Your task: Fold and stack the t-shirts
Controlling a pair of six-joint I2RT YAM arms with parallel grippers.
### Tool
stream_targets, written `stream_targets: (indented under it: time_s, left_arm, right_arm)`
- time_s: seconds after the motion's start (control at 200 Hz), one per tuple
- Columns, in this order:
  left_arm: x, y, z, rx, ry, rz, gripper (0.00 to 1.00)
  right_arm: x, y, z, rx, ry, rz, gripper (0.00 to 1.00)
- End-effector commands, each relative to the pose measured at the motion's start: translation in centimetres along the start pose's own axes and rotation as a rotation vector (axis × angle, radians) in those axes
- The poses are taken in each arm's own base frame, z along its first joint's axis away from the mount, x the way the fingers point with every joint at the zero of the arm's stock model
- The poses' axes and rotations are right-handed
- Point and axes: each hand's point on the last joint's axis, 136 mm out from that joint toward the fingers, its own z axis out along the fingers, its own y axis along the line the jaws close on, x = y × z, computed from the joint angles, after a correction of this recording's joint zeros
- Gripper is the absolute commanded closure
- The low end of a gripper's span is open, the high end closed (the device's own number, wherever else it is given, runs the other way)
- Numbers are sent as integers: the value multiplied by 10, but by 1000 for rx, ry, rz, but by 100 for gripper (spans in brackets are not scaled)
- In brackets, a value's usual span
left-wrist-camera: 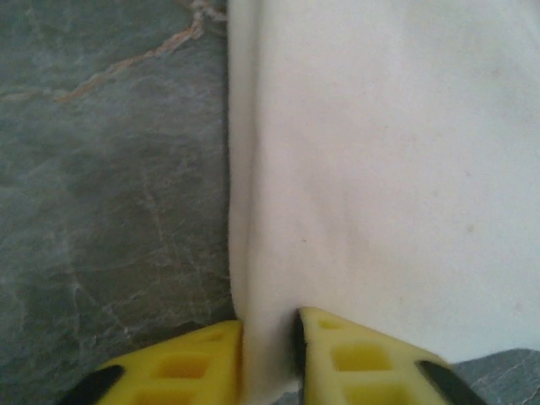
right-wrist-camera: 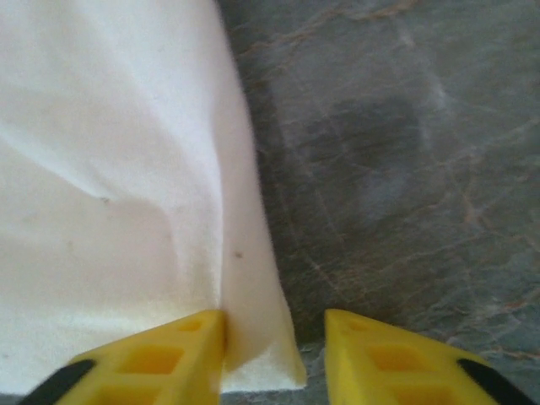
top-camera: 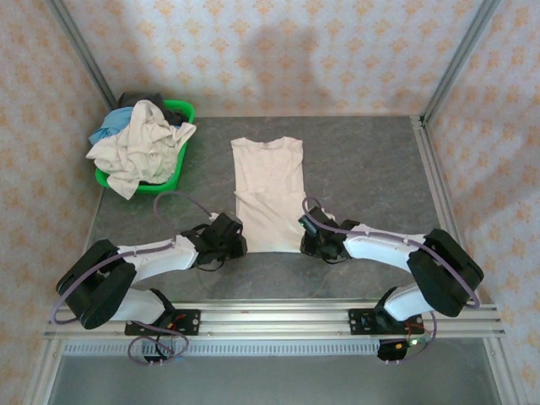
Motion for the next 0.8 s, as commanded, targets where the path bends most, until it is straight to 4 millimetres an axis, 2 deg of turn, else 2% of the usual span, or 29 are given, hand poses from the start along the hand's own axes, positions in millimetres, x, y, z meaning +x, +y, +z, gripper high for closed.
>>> stream_targets:
  time_s: [0.0, 0.065, 0.17, 0.425, 0.53, 0.666, 0.796]
  left_arm:
    - [6, -24, 3, 117, 33, -5, 89]
    - [4, -26, -5, 125, 21, 4, 100]
    - [-6, -26, -25, 120, -24, 15, 100]
    - [-47, -30, -93, 104, -186, 34, 100]
    - [-65, -31, -110, 100, -238, 15, 100]
    - [-94, -34, -129, 90, -281, -6, 100]
    - [-125, -24, -143, 38, -335, -44, 100]
  right_arm:
    - [-1, 17, 6, -66, 1, 1, 77]
    - [-8, 23, 0, -78, -19, -3, 85]
    - [-21, 31, -15, -92, -62, -15, 100]
    - [-72, 47, -87, -104, -240, -61, 100]
    - [-88, 58, -104, -119, -272, -83, 100]
    - [-119, 76, -136, -159, -355, -82, 100]
    - [-143, 95, -144, -196, -381, -85, 100]
